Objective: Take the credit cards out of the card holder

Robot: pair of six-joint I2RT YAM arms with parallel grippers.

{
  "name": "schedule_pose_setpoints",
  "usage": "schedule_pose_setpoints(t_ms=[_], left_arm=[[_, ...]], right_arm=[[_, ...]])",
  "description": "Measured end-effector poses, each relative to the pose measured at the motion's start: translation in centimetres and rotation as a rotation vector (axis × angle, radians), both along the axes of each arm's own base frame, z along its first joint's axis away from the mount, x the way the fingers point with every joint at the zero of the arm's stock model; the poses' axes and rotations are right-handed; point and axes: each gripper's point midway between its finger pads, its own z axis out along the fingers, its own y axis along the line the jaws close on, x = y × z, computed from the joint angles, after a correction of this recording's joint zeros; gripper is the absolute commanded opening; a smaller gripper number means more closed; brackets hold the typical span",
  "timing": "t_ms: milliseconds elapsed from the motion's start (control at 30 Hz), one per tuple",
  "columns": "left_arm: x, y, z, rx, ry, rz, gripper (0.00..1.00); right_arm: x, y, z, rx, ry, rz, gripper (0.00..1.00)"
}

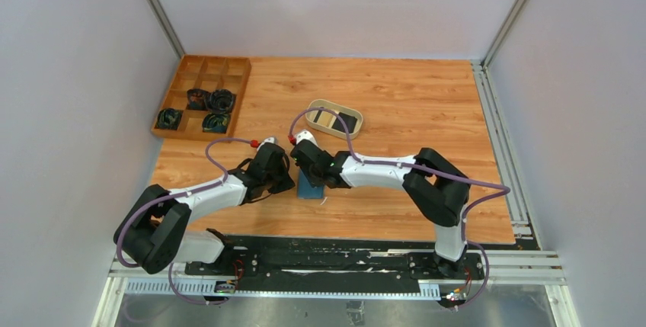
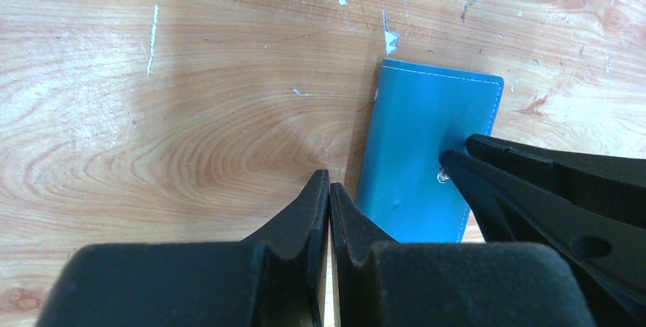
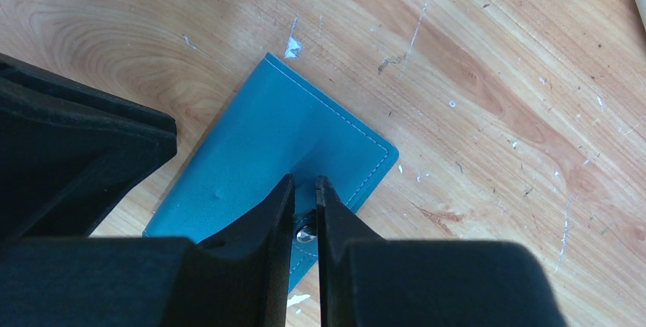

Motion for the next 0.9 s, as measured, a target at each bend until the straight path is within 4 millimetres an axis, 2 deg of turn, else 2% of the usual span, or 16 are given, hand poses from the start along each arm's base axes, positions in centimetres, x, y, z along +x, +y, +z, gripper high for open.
schedule_pose_setpoints(t_ms=[567,900], left_arm=[[0.0,0.0,0.0,0.0,0.0,0.0,0.09],[0.0,0.0,0.0,0.0,0.0,0.0,0.09]], right_arm=[[-0.3,-0.4,0.6,0.137,-0.06,-0.028,0.16],[0.1,-0.4,3.1,0.219,-0.119,-0.043,0.16]])
